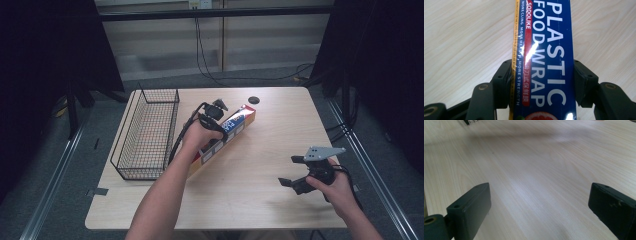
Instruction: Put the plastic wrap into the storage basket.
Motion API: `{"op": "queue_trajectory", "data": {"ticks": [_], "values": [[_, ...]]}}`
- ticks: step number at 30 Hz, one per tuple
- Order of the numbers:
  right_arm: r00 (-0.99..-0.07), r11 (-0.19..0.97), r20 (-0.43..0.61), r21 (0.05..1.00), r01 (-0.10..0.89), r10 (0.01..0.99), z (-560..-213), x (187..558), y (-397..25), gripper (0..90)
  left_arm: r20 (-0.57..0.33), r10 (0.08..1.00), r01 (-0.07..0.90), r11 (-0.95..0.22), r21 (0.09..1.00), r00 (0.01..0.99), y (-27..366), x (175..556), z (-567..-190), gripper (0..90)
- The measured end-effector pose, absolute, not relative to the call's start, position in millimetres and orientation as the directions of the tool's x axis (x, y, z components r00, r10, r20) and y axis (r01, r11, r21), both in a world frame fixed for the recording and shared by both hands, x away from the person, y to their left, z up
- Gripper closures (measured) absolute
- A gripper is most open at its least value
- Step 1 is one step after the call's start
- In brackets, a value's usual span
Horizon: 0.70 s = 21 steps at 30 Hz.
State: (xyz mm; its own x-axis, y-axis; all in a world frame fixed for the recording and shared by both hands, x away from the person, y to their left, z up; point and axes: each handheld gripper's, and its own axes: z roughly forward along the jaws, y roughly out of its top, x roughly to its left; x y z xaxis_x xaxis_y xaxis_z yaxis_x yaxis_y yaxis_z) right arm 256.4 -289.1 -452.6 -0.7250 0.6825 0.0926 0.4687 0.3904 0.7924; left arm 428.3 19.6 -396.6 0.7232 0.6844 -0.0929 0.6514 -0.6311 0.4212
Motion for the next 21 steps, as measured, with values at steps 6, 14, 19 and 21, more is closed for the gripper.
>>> {"op": "queue_trajectory", "data": {"ticks": [6, 14, 19, 21], "values": [[-0.725, 0.39, 0.091, 0.794, 0.467, 0.683, -452, 256, -289, 4.1, -0.096, 0.692, 0.66, -0.623, 0.42, 0.715, 29, 428, -386, 42.8], [-0.727, 0.391, 0.092, 0.794, 0.466, 0.68, -452, 257, -288, 4.1, -0.093, 0.714, 0.68, -0.608, 0.41, 0.694, 43, 428, -378, 42.8], [-0.727, 0.39, 0.093, 0.794, 0.466, 0.68, -452, 257, -287, 4.1, -0.094, 0.728, 0.692, -0.591, 0.414, 0.679, 50, 427, -372, 42.8], [-0.728, 0.39, 0.093, 0.795, 0.465, 0.679, -452, 257, -287, 4.1, -0.094, 0.743, 0.705, -0.576, 0.414, 0.663, 52, 427, -368, 42.8]]}}
